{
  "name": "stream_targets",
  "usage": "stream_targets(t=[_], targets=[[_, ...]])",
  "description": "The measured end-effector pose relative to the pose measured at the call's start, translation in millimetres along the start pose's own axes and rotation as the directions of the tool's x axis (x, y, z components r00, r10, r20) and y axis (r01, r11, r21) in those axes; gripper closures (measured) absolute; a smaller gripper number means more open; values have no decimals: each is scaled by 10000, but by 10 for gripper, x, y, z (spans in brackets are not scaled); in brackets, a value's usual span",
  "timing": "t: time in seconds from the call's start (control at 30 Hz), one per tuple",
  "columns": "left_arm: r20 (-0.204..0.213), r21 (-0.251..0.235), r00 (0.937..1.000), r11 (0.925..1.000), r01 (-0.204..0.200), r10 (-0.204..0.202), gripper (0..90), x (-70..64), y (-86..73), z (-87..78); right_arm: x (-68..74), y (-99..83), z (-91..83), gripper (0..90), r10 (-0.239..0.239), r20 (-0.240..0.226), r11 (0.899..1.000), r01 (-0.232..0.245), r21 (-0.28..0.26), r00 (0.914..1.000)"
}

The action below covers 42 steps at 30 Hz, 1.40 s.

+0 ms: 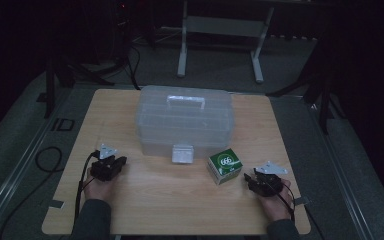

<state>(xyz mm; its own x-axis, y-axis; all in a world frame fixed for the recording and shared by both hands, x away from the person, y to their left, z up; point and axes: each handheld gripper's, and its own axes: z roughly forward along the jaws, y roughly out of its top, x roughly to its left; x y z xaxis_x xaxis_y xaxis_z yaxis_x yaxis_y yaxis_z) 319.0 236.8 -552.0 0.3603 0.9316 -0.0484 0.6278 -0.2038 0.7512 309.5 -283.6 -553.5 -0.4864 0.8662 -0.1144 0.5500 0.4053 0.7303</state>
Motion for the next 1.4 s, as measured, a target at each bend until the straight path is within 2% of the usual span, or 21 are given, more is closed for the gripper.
stream_targets(t=[0.23,0.5,0.73,0.83,1.13,1.17,1.23,1.4], targets=[[-168,-64,9997,9998,-180,179,817,-45,5,-24,-1,13,-112,514,98,60,9987,-95,-496,9999],[-109,-256,9995,9992,-307,305,695,-88,23,-56,22,75,-241,522,-47,190,9957,64,-929,9998],[148,-466,9993,9984,-323,330,650,-149,52,-95,9,203,-370,544,-132,141,9890,151,-1470,9998],[149,-542,9995,9981,-280,288,646,-146,71,-110,0,265,-406,552,-58,-29,9849,52,-1732,10000],[265,-893,9994,9958,-184,209,624,-119,152,-181,-4,450,-412,601,-307,-80,9788,284,-2028,9995],[397,-982,9992,9952,-12,51,624,-101,174,-187,-20,507,-412,631,-346,-141,9773,309,-2095,9993],[486,-1012,9988,9948,73,-24,628,-84,206,-195,-35,550,-405,661,-394,-133,9757,356,-2160,9991],[569,-1139,9983,9934,151,-87,672,-49,291,-213,-82,658,-321,734,-284,-340,9753,203,-2201,9990]])
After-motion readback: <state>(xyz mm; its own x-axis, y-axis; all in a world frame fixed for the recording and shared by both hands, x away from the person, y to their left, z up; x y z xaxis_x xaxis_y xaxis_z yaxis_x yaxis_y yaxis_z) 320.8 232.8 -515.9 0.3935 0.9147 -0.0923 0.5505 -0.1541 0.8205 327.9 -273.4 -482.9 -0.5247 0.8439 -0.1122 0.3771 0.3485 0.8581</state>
